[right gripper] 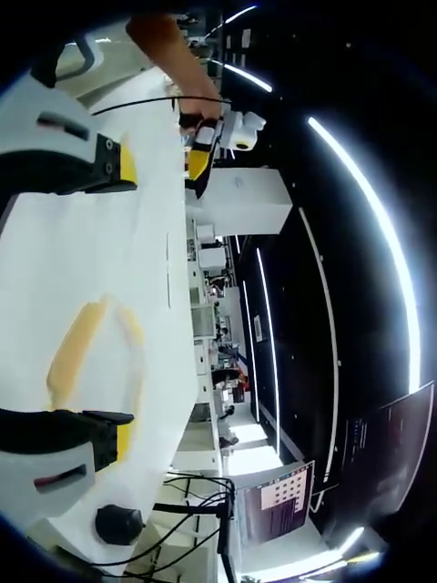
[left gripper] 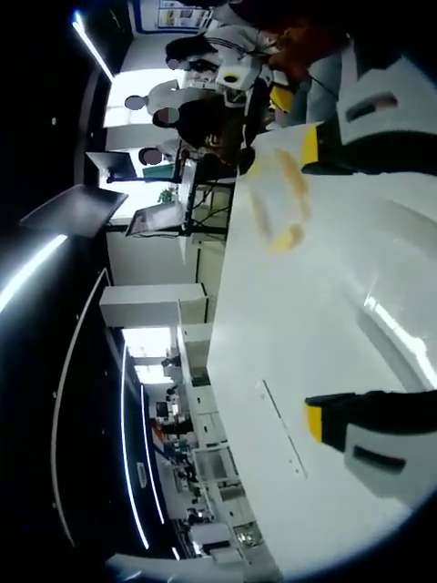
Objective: Snap each plastic latch of the storage box into its locked position after aligning the lid with the box until every specified latch is closed and the lid sits flush.
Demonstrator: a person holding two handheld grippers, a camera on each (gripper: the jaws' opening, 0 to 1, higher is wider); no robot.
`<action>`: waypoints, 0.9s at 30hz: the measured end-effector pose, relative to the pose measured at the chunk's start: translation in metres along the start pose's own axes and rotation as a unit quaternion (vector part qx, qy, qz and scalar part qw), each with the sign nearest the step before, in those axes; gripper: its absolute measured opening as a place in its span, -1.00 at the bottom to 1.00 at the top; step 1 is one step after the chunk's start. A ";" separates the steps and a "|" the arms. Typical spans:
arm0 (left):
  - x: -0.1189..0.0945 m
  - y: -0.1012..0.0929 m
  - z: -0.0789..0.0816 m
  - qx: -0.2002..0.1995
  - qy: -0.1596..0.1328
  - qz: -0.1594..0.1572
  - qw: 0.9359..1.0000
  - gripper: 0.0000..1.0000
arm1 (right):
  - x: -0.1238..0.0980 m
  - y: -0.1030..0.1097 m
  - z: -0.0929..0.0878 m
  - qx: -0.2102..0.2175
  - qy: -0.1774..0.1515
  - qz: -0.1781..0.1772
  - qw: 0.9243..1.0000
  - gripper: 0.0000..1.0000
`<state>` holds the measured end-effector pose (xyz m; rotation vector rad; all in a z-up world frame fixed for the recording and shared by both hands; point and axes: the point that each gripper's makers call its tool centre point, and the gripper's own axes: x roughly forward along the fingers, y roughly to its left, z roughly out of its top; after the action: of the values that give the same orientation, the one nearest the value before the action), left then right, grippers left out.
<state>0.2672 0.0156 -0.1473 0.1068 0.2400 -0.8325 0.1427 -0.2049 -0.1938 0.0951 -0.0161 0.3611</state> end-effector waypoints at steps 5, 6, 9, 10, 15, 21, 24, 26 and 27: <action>0.002 0.000 -0.001 -0.003 0.003 0.000 1.000 0.99 | -0.001 0.002 0.004 -0.003 -0.005 0.002 1.000 1.00; 0.002 0.000 -0.001 -0.004 0.004 -0.001 1.000 0.99 | -0.001 0.003 0.004 -0.003 -0.004 0.002 1.000 1.00; 0.004 -0.001 -0.001 -0.006 0.005 -0.005 1.000 0.99 | -0.001 0.003 0.004 -0.004 -0.004 0.002 1.000 1.00; 0.004 -0.001 0.001 -0.005 0.002 -0.003 1.000 0.99 | -0.001 0.003 0.004 -0.004 -0.004 0.002 1.000 1.00; 0.004 0.001 0.007 -0.002 -0.006 0.004 1.000 0.99 | 0.000 0.003 0.002 -0.003 0.000 0.003 1.000 1.00; 0.007 -0.002 0.006 0.003 0.005 0.003 1.000 0.99 | -0.004 0.001 0.003 -0.006 0.000 0.001 1.000 1.00; 0.009 -0.002 0.006 0.008 0.011 0.004 1.000 0.99 | -0.006 0.001 0.002 -0.007 0.003 0.002 1.000 1.00; 0.011 -0.003 0.007 0.010 0.014 0.005 1.000 0.99 | -0.007 0.001 0.002 -0.008 0.004 0.003 1.000 1.00; 0.013 -0.002 0.007 0.011 0.015 0.005 1.000 0.99 | -0.008 0.001 0.002 -0.007 0.004 0.003 1.000 1.00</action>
<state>0.2748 0.0035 -0.1439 0.1415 0.2591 -0.8243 0.1351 -0.2067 -0.1924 0.0799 -0.0107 0.3671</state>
